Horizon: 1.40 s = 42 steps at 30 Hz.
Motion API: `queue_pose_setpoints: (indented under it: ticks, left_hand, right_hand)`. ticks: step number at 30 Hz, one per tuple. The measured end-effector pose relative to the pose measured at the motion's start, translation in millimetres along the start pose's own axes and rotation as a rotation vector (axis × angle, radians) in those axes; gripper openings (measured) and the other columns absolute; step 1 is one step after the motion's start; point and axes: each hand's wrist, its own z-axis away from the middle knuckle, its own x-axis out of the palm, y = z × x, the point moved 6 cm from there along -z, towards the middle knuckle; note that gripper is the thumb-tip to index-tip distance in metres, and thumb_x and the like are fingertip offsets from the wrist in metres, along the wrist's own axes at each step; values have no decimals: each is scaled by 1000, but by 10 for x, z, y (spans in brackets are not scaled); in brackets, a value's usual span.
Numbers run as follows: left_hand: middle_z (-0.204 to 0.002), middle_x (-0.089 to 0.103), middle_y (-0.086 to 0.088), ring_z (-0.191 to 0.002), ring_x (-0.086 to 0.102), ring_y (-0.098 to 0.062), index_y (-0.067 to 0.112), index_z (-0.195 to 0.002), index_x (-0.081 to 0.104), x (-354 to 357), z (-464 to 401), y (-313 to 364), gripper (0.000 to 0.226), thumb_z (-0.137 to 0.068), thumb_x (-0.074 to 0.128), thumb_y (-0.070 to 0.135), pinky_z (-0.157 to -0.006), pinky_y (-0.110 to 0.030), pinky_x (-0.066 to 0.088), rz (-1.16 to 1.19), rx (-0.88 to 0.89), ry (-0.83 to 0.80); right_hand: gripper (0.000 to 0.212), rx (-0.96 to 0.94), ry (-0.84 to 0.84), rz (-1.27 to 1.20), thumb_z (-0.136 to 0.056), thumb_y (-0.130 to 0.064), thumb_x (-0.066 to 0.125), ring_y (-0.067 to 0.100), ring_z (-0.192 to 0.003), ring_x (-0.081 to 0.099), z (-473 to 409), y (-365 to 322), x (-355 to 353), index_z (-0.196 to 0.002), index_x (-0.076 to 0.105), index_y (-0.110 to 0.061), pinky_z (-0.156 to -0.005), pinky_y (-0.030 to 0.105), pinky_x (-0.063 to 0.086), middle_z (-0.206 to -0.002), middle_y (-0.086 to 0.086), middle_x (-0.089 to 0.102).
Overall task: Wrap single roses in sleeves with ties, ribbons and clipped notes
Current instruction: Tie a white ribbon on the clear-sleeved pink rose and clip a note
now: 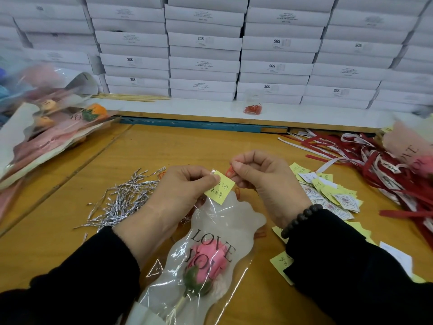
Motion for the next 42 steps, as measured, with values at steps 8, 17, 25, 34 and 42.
queue_pose_setpoints:
  ticks: [8, 17, 25, 34, 42]
  left_hand:
    - [-58, 62, -4, -46, 48, -10, -7, -77, 67, 9, 3, 3, 19, -85, 64, 10, -43, -15, 39, 12, -10, -5]
    - [-57, 62, -5, -40, 45, -7, -8, -78, 68, -3, -1, 3, 18, -85, 64, 9, -41, -15, 38, 2, 2, 5]
    - [-52, 61, 0, -39, 46, -5, 1, -69, 67, 8, 14, 10, 16, -83, 64, 8, -40, -14, 37, 22, -5, -11]
    - [-59, 59, -6, -44, 45, -10, -3, -73, 63, 1, 7, -4, 14, -84, 63, 6, -42, -15, 37, 82, -38, 6]
    - [-50, 51, -2, -38, 40, -9, 2, -63, 59, 5, 22, 10, 21, -84, 63, 3, -38, -14, 33, 41, -10, 27]
  right_hand:
    - [4, -19, 88, 56, -85, -3, 62, 6, -56, 59, -2, -1, -47, -82, 64, -6, -48, 17, 49, -66, 1, 69]
    - [9, -67, 70, 173, -81, -7, 68, 1, -51, 57, 47, -31, 3, -77, 63, -13, -50, 20, 49, -63, 1, 66]
    - [7, -107, 95, 208, -82, -7, 67, 7, -61, 63, 53, -46, 28, -77, 64, -12, -58, 24, 54, -67, 1, 70]
    - [11, -115, 83, 185, -86, -8, 62, 4, -59, 62, 35, -38, 31, -77, 63, -13, -55, 17, 50, -65, -1, 69]
    - [13, -133, 45, 242, -86, -8, 63, 8, -59, 58, 52, -66, 65, -75, 63, -15, -55, 19, 50, -62, -5, 66]
